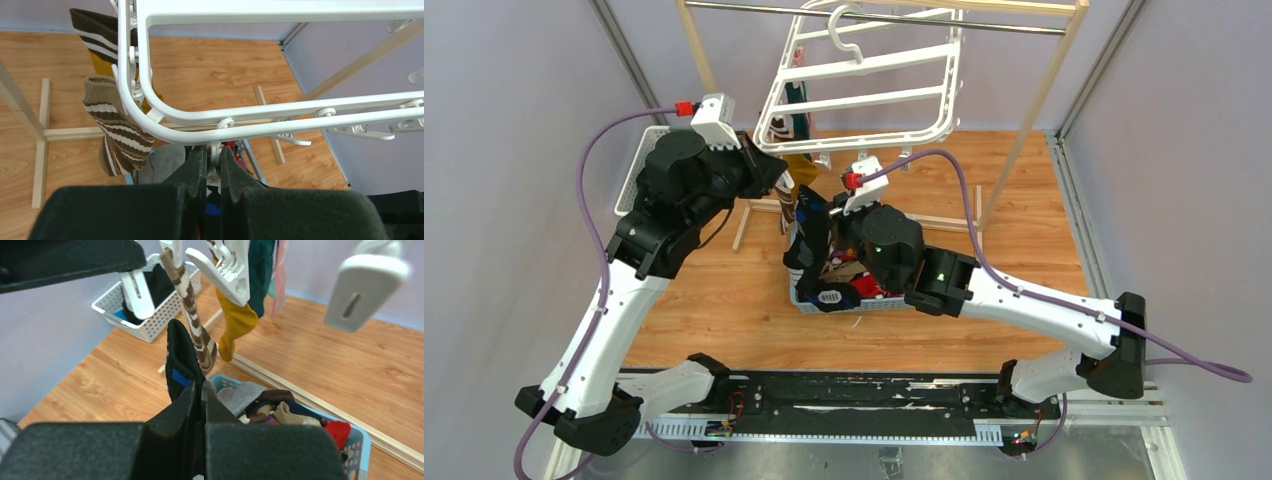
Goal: Clip the socks to the hanger
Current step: Clamp the sock onto the hanger.
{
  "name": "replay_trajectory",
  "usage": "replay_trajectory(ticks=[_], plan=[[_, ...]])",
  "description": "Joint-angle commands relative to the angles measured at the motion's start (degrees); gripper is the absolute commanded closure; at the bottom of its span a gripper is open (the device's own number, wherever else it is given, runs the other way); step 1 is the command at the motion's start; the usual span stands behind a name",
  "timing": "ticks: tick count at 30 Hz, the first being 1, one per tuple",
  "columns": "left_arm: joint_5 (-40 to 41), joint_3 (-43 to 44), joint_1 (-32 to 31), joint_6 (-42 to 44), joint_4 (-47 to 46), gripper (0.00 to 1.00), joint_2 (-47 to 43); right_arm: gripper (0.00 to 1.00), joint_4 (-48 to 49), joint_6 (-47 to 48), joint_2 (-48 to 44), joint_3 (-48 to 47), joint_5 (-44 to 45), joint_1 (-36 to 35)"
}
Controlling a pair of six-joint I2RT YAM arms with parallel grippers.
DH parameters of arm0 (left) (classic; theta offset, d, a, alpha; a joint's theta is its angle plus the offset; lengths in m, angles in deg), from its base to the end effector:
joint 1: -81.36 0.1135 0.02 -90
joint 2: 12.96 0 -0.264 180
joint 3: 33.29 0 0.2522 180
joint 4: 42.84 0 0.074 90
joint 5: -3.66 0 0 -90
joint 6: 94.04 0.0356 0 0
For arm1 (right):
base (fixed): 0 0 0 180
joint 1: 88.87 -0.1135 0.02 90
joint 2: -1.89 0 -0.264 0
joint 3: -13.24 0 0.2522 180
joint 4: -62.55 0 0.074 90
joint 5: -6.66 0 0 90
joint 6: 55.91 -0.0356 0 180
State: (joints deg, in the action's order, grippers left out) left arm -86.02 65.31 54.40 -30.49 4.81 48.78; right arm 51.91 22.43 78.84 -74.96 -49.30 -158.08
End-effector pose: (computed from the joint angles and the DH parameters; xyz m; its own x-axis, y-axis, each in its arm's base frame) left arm 0.1823 -0.0925 0.4768 -0.3492 -0.3221 -0.8800 0.3272 0.8380 -0.4366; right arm 0.1291 0.2839 0.4210 -0.1127 0.1750 -0.9781 -0.5649 0.7985 0.2079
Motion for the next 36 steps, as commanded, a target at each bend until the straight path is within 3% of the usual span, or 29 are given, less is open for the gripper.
replay_trajectory(ticks=[1, 6, 15, 36], plan=[[1.42, 1.67, -0.37, 1.24, 0.65, 1.00, 0.39, 1.00, -2.85, -0.17, 3.64, -3.80, 8.31, -1.16], [1.40, 1.45, -0.41, 1.28, 0.66, 1.00, 0.72, 1.00, -3.66, 1.28, 7.01, -6.46, 12.18, -2.27], [2.67, 0.83, -0.88, 1.58, 0.66, 1.00, 1.07, 1.00, 5.53, 4.48, 10.10, -8.98, 13.34, -5.72], [1.48, 0.27, -0.97, 1.85, 0.65, 1.00, 0.93, 1.00, 5.05, 8.69, 9.42, -9.26, 17.36, -6.98]])
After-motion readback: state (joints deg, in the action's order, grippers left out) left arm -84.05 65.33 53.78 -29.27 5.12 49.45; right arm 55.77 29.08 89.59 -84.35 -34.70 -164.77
